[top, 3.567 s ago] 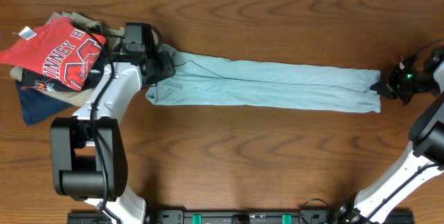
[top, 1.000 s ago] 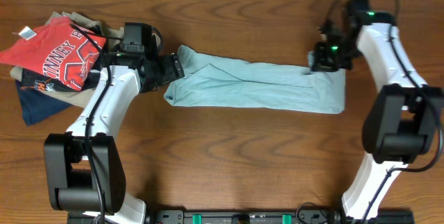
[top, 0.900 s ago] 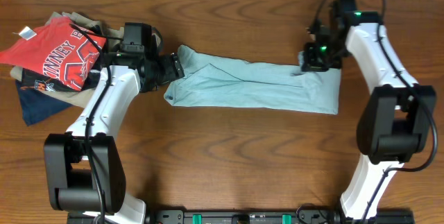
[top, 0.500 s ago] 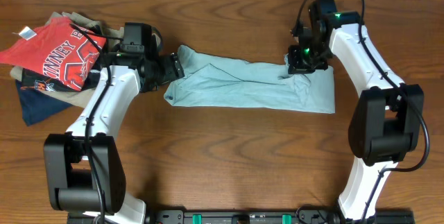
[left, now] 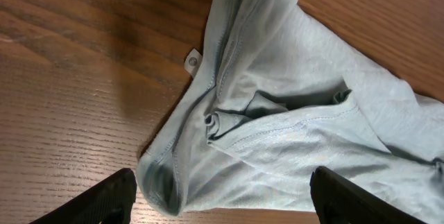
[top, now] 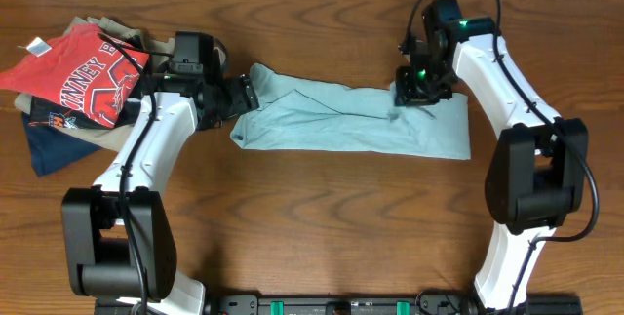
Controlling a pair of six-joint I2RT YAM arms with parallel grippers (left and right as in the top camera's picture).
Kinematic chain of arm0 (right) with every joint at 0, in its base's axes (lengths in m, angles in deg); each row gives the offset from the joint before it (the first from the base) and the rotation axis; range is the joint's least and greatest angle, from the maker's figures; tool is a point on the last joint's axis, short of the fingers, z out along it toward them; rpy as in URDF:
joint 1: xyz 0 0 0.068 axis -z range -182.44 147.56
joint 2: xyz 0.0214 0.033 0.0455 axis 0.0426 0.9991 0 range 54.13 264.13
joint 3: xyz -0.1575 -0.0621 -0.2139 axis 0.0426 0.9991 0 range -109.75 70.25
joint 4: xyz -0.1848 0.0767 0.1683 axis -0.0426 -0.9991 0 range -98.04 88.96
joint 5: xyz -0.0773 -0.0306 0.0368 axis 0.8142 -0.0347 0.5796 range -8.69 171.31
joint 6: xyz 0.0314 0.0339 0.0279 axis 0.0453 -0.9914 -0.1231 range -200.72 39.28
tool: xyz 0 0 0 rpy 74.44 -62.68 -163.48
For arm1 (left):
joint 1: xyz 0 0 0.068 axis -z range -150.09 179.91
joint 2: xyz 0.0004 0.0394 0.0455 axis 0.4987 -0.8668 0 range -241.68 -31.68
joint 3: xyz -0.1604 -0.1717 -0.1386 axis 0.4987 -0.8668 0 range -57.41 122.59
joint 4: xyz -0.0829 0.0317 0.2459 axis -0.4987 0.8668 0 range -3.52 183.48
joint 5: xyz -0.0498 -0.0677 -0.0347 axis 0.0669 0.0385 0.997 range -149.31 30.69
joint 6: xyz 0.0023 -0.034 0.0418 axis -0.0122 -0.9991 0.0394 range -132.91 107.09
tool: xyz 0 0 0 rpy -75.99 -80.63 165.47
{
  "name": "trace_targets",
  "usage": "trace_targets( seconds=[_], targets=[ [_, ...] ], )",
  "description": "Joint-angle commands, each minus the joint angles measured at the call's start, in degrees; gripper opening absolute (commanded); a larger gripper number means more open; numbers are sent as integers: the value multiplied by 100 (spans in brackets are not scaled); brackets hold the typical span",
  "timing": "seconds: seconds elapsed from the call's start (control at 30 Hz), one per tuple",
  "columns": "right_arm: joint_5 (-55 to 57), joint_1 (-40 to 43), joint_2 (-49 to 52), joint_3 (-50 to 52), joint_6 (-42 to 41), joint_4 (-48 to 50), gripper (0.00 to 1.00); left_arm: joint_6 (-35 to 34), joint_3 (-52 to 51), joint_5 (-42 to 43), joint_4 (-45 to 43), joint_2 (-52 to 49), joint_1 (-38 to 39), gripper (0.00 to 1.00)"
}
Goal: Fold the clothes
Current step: 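Carry the strip's right end leftward with the right gripper, folding it over, then release the right end and lift the right gripper away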
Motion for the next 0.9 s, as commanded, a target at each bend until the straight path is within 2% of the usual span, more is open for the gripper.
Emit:
trace_targets(
  seconds=[0.0,0.13,0.33,0.47,0.53,0.63,0.73,0.87],
  targets=[
    [-503,-140,-85,-66,560,61,53,2,57,-72,15,-28,-22,82],
    [-149,-122,-85,-66,813,61,40,4,39,-74,17,-28,-22,82],
    [1370,28,-85,-66,48,26,42,2,-35,-166,35,-33,-20,82],
    [1694,90,-85,-59,-170,-199,32,2,-37,-245,74,-35,-22,82],
    [1696,87,-83,-4,-212,-240,31,2,-37,-245,72,-35,-22,82],
    [1593,57,-83,192,-210,-216,34,2,-37,-245,72,-35,-22,82],
    [1480,-28,-83,511,-210,-133,44,2,-37,-245,74,-35,-22,82],
    [890,-153,-83,918,-76,125,43,2,-37,-245,72,-35,-22,82]
  ],
)
